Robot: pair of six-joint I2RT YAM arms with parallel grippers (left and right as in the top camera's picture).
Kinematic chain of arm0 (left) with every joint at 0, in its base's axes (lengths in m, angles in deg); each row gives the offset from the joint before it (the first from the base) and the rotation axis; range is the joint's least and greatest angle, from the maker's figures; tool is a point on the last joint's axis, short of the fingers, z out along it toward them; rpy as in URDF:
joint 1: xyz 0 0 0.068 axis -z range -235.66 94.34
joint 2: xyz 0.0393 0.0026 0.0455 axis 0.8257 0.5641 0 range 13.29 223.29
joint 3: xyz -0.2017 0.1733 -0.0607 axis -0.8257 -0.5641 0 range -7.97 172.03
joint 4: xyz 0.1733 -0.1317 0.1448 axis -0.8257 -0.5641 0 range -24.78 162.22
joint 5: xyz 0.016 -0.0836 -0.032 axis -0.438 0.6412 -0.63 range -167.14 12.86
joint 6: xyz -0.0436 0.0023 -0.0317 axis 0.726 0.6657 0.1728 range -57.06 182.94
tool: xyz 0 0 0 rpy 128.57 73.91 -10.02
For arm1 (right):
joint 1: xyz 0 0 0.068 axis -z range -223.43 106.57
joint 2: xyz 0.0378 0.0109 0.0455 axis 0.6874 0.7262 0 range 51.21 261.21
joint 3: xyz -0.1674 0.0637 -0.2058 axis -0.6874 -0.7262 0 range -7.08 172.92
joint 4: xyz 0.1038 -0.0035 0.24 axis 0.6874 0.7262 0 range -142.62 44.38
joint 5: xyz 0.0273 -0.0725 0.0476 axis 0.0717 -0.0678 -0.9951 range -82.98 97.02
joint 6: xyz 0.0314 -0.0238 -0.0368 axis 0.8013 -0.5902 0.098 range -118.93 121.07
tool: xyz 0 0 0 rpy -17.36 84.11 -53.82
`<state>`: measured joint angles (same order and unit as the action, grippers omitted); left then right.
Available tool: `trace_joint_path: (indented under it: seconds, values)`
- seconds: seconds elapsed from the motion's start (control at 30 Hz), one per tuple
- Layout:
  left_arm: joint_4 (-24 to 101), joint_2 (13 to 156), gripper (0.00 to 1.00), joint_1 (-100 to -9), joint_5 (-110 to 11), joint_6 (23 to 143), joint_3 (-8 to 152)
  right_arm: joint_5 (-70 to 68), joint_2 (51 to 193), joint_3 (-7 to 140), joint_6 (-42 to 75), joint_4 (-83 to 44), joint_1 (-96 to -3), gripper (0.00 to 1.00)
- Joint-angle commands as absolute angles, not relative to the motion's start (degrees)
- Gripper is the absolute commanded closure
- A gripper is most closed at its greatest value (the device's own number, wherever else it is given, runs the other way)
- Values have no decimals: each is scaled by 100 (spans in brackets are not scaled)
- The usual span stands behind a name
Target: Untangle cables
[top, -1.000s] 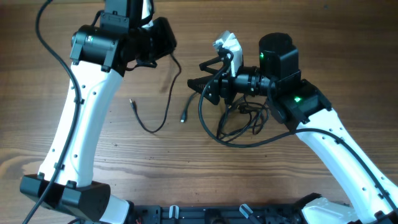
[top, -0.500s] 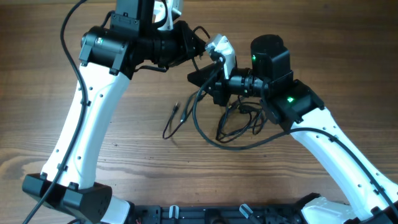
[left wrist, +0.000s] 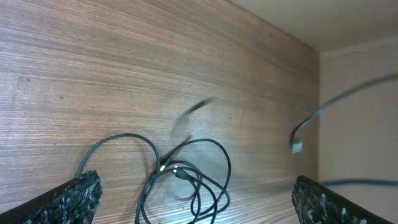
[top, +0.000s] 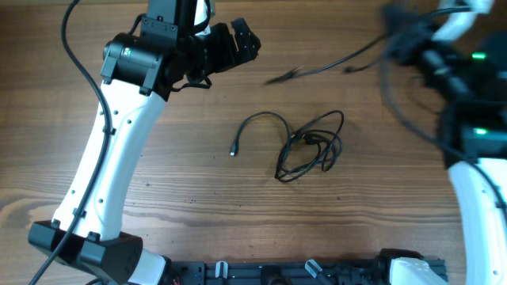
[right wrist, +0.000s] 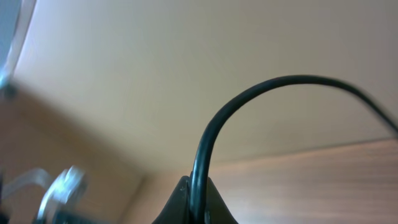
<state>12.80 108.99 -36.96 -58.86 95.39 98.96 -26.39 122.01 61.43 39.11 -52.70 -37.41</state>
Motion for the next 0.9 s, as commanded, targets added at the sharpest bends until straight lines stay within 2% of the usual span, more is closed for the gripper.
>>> trace_joint_path:
  seconds: [0.0,0.13,0.3,0.43,0.6,0.77,0.8,0.83,0.87]
  values:
    - [1280,10888,0,-3718,-6074,9489,9907,-2980,12112,6235,4683,-5386,-2475,96]
    - [1280,10891,0,-3712,-6076,9489,9907,-3035,12112,6235,4637,-4798,-1264,96]
    - [1256,10891,0,-3714,-6074,9489,9907,-1290,12140,6235,3994,-3045,-416,96]
    - [1203,10891,0,-3714,-6074,9489,9907,-233,12400,6233,3662,-2273,220,96]
    - [1195,10891,0,-3712,-6072,9489,9907,-182,13074,6233,3736,-2267,793,96]
    - [1192,10891,0,-3712,-6072,9491,9907,148,13887,6233,4071,-2549,871,95]
    - [1192,10891,0,-3712,-6072,9491,9907,146,14094,6233,4097,-2649,871,85]
    - [1192,10891,0,-3712,-6072,9491,9907,143,14228,6233,4149,-2700,871,49]
    - [1192,10891,0,-3712,-6070,9491,9907,-117,14472,6233,4171,-2776,869,6]
